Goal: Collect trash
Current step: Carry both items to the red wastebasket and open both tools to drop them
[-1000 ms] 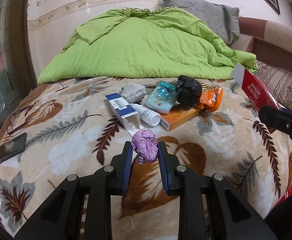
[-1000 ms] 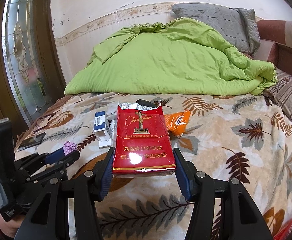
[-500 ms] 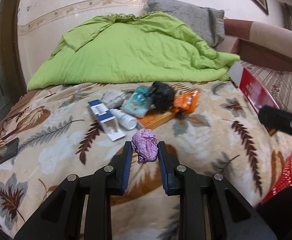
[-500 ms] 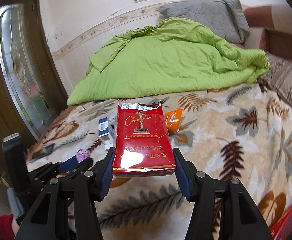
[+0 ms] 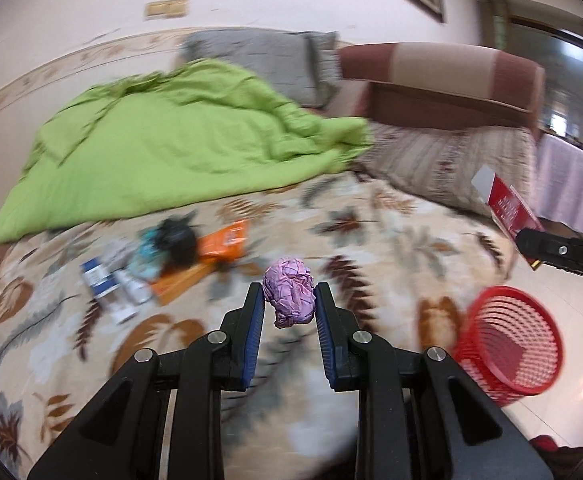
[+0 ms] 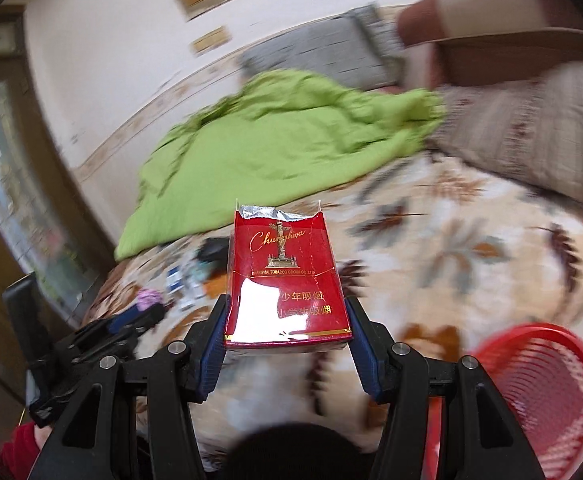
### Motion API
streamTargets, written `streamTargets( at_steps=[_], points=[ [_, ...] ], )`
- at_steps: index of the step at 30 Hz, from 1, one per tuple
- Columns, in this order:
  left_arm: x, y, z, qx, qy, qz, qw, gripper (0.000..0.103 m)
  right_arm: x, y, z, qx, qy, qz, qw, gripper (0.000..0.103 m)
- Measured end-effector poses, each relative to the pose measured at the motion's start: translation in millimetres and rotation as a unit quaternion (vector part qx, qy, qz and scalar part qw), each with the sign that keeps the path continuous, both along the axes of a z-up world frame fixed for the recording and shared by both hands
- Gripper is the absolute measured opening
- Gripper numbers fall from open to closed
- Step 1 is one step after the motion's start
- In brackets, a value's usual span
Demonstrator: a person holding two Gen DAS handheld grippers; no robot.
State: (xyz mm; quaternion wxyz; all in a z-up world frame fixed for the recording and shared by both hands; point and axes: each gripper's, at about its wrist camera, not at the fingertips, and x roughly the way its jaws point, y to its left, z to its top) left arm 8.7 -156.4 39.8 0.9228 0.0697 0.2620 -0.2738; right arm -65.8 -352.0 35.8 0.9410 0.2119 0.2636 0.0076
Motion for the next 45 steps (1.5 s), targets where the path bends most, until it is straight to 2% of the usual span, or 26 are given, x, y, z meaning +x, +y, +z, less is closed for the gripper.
streamTargets(
  at_steps=[4, 9, 17, 18, 19, 20, 21, 22, 24, 32, 39, 45],
  points=[
    [-18, -43, 4, -0.005, 0.026, -0.06, 0.9978, 0.024, -42, -45, -2, -0.012, 0.017, -0.057, 0.998, 0.059],
    [-43, -107, 3, 0.002, 0.052, -0.141, 0.9886, 0.025, -84, -94, -21, 0.011, 0.048, -0.118, 0.992, 0.06],
    [-70, -202, -19, 0.024, 0.128, -0.253, 0.9587, 0.025, -121, -147, -53, 0.069, 0.074, -0.176, 0.979, 0.06],
    [-71, -211, -23, 0.026, 0.14, -0.262, 0.9546, 0.028, -121, -151, -56, 0.074, 0.075, -0.178, 0.978, 0.06],
    [-71, -216, -27, 0.028, 0.151, -0.267, 0.9514, 0.04, -122, -155, -60, 0.083, 0.077, -0.178, 0.977, 0.061],
    [-71, -219, -29, 0.026, 0.156, -0.269, 0.9502, 0.046, -122, -157, -62, 0.09, 0.078, -0.176, 0.977, 0.061],
    [-70, -221, -31, 0.023, 0.158, -0.267, 0.9503, 0.055, -122, -159, -65, 0.097, 0.081, -0.174, 0.977, 0.061],
    [-70, -221, -31, 0.022, 0.159, -0.263, 0.9514, 0.057, -123, -162, -68, 0.099, 0.085, -0.179, 0.975, 0.064],
    [-68, -217, -29, 0.014, 0.159, -0.26, 0.9523, 0.057, -127, -166, -70, 0.104, 0.087, -0.188, 0.973, 0.07],
    [-50, -178, -14, 0.003, 0.132, -0.215, 0.9677, 0.062, -118, -157, -58, 0.084, 0.079, -0.175, 0.978, 0.07],
    [-23, -114, -5, -0.001, 0.105, -0.149, 0.9832, 0.064, -76, -115, -50, 0.067, 0.081, -0.102, 0.989, 0.07],
    [17, -35, -12, -0.009, 0.101, -0.059, 0.9931, 0.065, -23, -62, -42, 0.042, 0.086, -0.022, 0.995, 0.07]
  ],
)
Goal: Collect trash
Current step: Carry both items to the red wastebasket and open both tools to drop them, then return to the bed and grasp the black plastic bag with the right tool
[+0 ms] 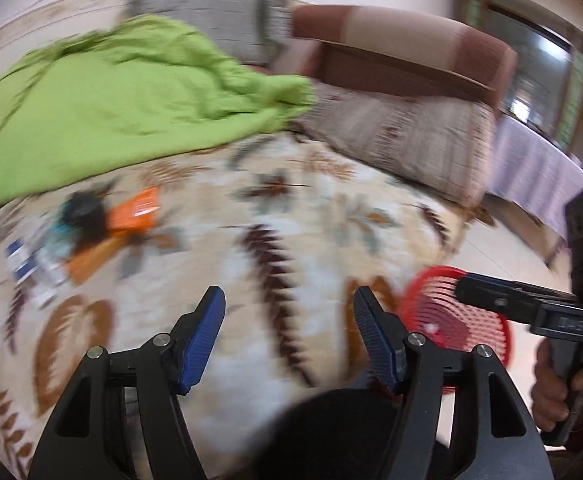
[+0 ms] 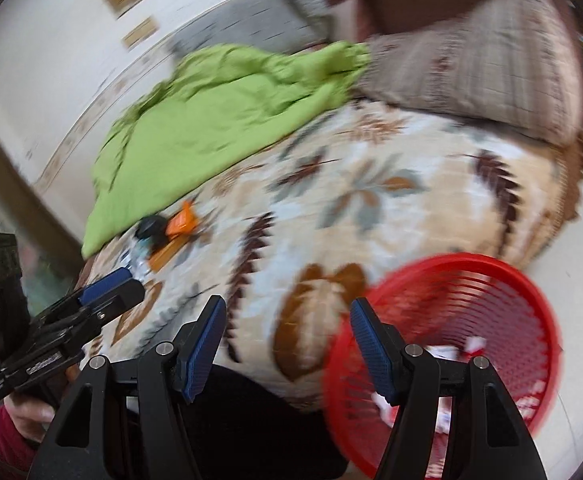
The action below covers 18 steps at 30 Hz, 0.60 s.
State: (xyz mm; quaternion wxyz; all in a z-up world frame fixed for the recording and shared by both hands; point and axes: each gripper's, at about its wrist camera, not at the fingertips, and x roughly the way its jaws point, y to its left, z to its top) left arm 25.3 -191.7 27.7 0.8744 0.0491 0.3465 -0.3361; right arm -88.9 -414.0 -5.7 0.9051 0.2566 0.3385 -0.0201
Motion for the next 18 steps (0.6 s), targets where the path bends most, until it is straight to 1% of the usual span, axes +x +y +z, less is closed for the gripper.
streamTargets(
  at_steps=[1, 3, 5, 6, 9, 11, 12, 13, 14, 16, 18],
  points=[
    [11, 20, -3, 0.0, -0.001, 0.029, 0.9996, 0.065, 8, 8, 2, -0.004, -0.001, 0.011, 1.0, 0.07],
    [27, 45, -8, 0.0, -0.001, 0.065, 0.9979, 0.067, 28, 29, 5, -0.014, -0.001, 0.036, 0.999, 0.07],
    [47, 79, -20, 0.005, 0.001, 0.115, 0.9933, 0.067, 46, 50, 7, -0.02, -0.002, 0.059, 0.998, 0.07],
    [58, 98, -27, 0.005, 0.003, 0.146, 0.9893, 0.067, 53, 57, 8, -0.023, -0.002, 0.066, 0.998, 0.07],
    [84, 141, -45, -0.005, 0.023, 0.206, 0.9783, 0.067, 81, 87, 12, -0.035, -0.002, 0.099, 0.995, 0.07],
    [100, 170, -58, 0.005, 0.025, 0.249, 0.9681, 0.067, 104, 109, 15, -0.045, -0.003, 0.12, 0.992, 0.07],
    [106, 180, -63, 0.007, 0.03, 0.261, 0.9648, 0.067, 111, 116, 17, -0.049, -0.003, 0.126, 0.991, 0.07],
    [113, 190, -66, 0.001, 0.044, 0.271, 0.9616, 0.067, 123, 127, 20, -0.053, -0.007, 0.134, 0.99, 0.072],
    [120, 203, -68, -0.016, 0.062, 0.281, 0.9577, 0.067, 132, 135, 22, -0.057, -0.01, 0.141, 0.988, 0.074],
    [130, 221, -70, -0.042, 0.075, 0.3, 0.9499, 0.067, 159, 156, 28, -0.073, -0.017, 0.156, 0.985, 0.075],
    [133, 228, -73, -0.042, 0.077, 0.314, 0.9454, 0.067, 185, 175, 30, -0.084, -0.021, 0.169, 0.982, 0.076]
  ],
)
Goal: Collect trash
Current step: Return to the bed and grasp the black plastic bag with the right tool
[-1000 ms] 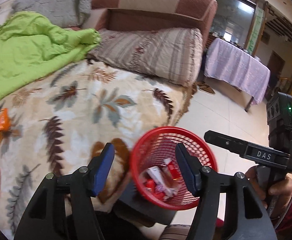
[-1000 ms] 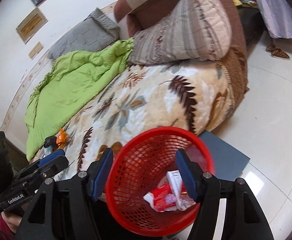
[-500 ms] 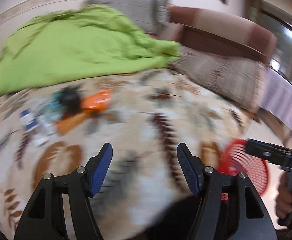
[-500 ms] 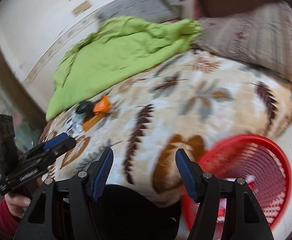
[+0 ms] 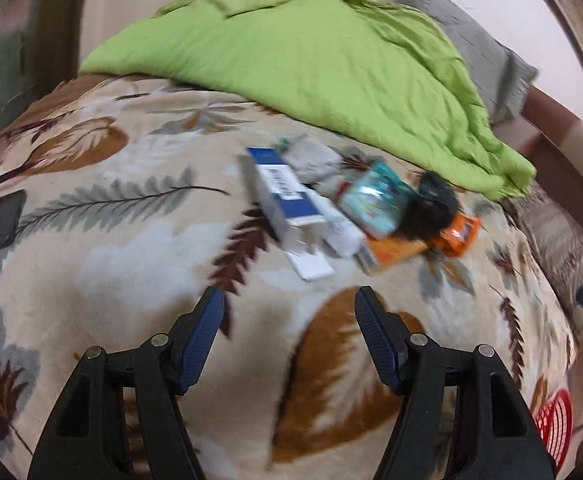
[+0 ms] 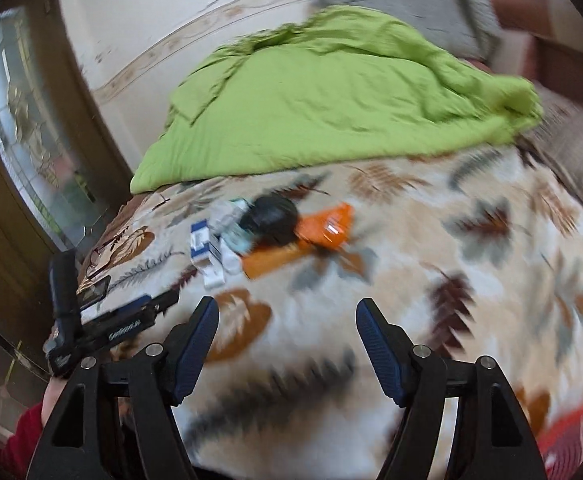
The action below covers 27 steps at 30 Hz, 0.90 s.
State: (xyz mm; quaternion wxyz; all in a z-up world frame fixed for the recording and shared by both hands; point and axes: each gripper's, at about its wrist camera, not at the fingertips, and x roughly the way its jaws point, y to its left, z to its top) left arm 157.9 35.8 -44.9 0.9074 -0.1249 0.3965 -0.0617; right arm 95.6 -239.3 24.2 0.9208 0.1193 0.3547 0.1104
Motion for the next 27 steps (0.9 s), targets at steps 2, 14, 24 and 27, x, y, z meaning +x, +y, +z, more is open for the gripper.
streamTargets(
  at_steps=[2, 14, 24, 27],
  points=[
    [3, 7, -3, 0.004, 0.004, 0.016, 0.9999, 0.067, 36, 21, 0, -0.011, -0.002, 0.005, 1.0, 0.076],
    [12, 25, -5, -0.007, 0.002, 0.045, 0.999, 0.067, 177, 65, -58, -0.032, 0.05, -0.037, 0.998, 0.042],
    [51, 7, -5, -0.043, 0.024, 0.026, 0.9985, 0.067, 91, 38, -29, 0.011, -0.039, -0.079, 0.996, 0.034],
    [74, -3, -9, -0.046, 0.044, 0.023, 0.9977, 0.067, 79, 38, -24, 0.0, -0.061, -0.081, 0.995, 0.034]
  ],
)
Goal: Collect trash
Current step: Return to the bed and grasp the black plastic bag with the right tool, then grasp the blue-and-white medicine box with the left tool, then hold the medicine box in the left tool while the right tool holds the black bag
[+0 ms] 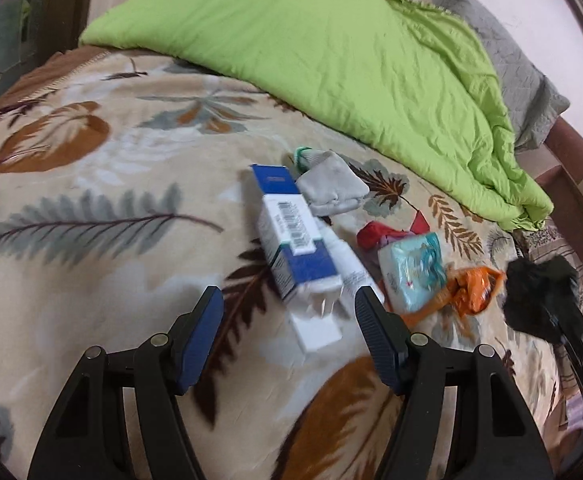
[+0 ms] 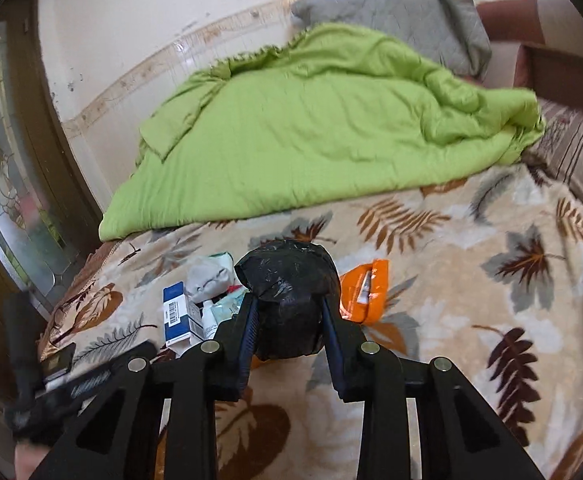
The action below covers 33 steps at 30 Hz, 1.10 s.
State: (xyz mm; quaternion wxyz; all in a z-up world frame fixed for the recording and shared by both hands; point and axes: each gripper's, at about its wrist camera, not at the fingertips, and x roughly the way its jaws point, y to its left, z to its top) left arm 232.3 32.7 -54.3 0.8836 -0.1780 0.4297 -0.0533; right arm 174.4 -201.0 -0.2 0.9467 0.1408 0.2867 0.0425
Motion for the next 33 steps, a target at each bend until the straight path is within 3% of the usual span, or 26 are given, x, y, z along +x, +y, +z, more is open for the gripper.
streamTargets(
  at_steps=[5, 8, 12, 18, 24, 28, 33],
  points=[
    [39, -9, -6, 0.0, 0.023, 0.008, 0.9997, 0.059, 6, -8, -1, 0.006, -0.007, 0.004, 1.0, 0.034],
    [55, -10, -20, 0.0, 0.051, 0.011, 0.9987, 0.043, 7, -11, -3, 0.013, -0.006, 0.008, 1.0, 0.034],
    [57, -9, -28, 0.016, 0.052, 0.014, 0.9984, 0.036, 5, -4, 0, 0.01, -0.014, 0.025, 1.0, 0.034],
    [58, -9, -34, 0.031, 0.04, 0.002, 0.9987, 0.038, 9, 2, -2, 0.01, -0.011, 0.036, 0.999, 0.034],
    [57, -7, -35, 0.023, 0.025, -0.002, 0.9994, 0.037, 12, 9, -8, 0.003, 0.0, 0.046, 0.999, 0.034],
    [45, -5, -28, 0.021, 0.011, -0.001, 0.9997, 0.036, 10, 12, -9, -0.005, 0.002, 0.046, 0.999, 0.034],
    [10, -3, 0, 0.052, -0.034, 0.006, 0.998, 0.036, 4, 14, -8, -0.015, -0.002, 0.048, 0.999, 0.034]
  ],
)
